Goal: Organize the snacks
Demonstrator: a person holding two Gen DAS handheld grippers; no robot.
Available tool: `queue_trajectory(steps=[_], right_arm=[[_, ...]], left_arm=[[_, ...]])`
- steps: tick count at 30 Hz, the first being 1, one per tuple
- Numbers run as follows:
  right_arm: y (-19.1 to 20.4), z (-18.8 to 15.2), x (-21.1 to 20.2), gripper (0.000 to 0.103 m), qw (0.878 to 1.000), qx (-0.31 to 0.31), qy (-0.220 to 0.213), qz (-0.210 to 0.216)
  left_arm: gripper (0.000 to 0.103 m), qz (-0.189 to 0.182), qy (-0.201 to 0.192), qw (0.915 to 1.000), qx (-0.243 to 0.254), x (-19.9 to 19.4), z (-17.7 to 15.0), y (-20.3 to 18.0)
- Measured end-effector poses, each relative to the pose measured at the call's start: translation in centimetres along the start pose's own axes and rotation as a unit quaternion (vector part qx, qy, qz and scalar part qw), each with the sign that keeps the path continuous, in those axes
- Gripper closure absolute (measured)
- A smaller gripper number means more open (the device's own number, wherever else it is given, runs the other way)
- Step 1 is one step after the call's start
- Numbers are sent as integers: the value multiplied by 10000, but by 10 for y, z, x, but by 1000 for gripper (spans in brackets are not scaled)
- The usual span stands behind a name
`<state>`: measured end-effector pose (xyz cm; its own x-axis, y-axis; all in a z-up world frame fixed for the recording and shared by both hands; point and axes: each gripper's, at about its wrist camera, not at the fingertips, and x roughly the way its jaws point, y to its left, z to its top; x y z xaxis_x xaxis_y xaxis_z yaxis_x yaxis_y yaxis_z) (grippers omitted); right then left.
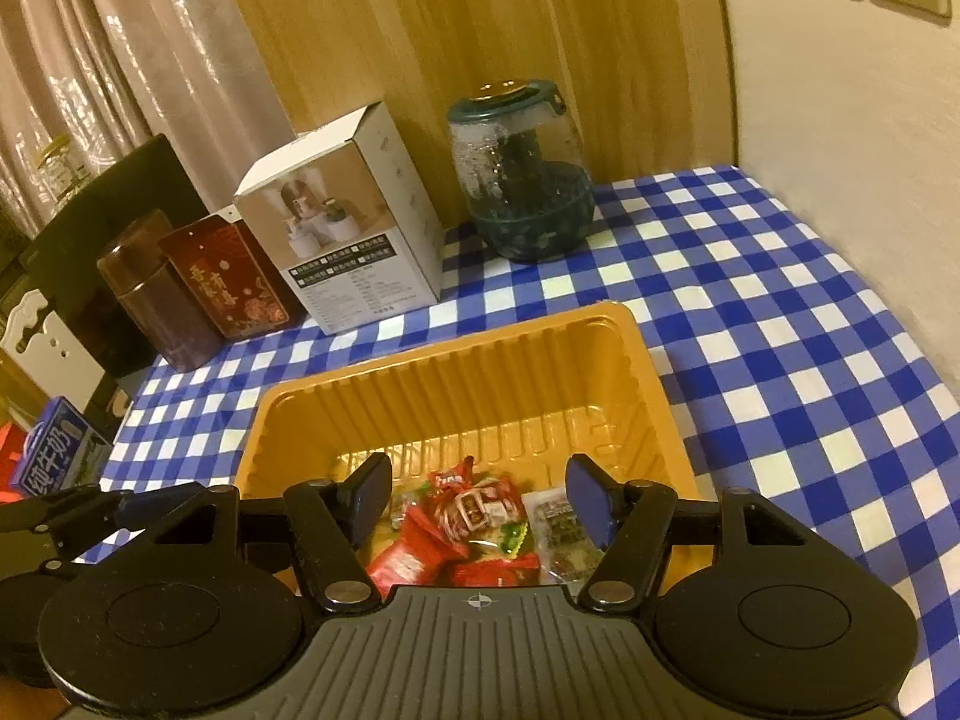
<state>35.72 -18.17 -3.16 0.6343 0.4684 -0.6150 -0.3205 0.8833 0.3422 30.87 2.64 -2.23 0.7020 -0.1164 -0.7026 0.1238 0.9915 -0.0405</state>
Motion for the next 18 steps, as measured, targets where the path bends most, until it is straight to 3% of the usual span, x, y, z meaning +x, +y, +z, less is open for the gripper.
queue_trajectory(steps=[10,18], right_arm=[[-2,0,-11,39,10000,13,16,-87],[-3,-5,-31,39,9999,-6,40,-146]], left_arm=[[21,111,-60,9999,119,-10,0,-8],[6,195,-134,9997,74,-28,-4,-15]])
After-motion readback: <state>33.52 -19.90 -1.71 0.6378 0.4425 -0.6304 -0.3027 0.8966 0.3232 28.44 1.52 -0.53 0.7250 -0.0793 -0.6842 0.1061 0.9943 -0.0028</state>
